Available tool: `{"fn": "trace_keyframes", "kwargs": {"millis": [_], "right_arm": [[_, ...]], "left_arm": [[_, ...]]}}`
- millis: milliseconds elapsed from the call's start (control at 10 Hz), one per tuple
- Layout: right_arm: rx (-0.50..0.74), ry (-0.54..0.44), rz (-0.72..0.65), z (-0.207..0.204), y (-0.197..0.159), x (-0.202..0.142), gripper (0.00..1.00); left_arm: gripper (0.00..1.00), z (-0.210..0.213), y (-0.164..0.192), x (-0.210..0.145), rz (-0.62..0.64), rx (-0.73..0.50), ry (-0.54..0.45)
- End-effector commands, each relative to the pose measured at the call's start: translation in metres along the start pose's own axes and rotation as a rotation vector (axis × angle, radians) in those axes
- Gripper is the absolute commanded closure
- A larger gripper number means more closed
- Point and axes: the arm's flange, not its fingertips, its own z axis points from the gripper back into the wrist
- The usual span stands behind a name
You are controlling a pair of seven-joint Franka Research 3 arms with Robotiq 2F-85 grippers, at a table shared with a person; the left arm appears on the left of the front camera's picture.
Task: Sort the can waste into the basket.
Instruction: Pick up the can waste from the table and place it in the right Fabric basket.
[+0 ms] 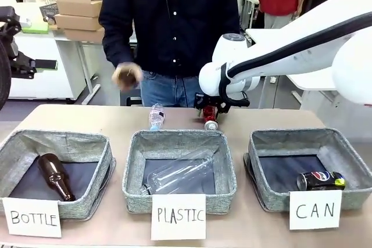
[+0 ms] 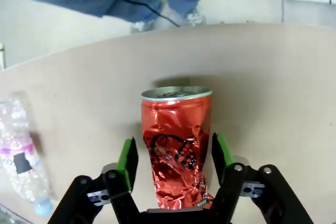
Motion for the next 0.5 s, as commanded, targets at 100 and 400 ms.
{"fn": "trace_keyframes", "kwargs": {"millis": [100, 400], "right_arm": [[-0.090, -0.013, -0.012, 0.0005, 0.0020, -0.0065, 1.00], [-0.085, -0.005, -0.042, -0.0040, -0.0013, -0.0092, 1.00]], "left_arm": [[0.00, -0.0008, -0.0014, 0.0006, -0.011, -0.026, -0.010], [0.00, -0.0008, -0.0014, 0.0006, -0.011, -0.026, -0.010]]}}
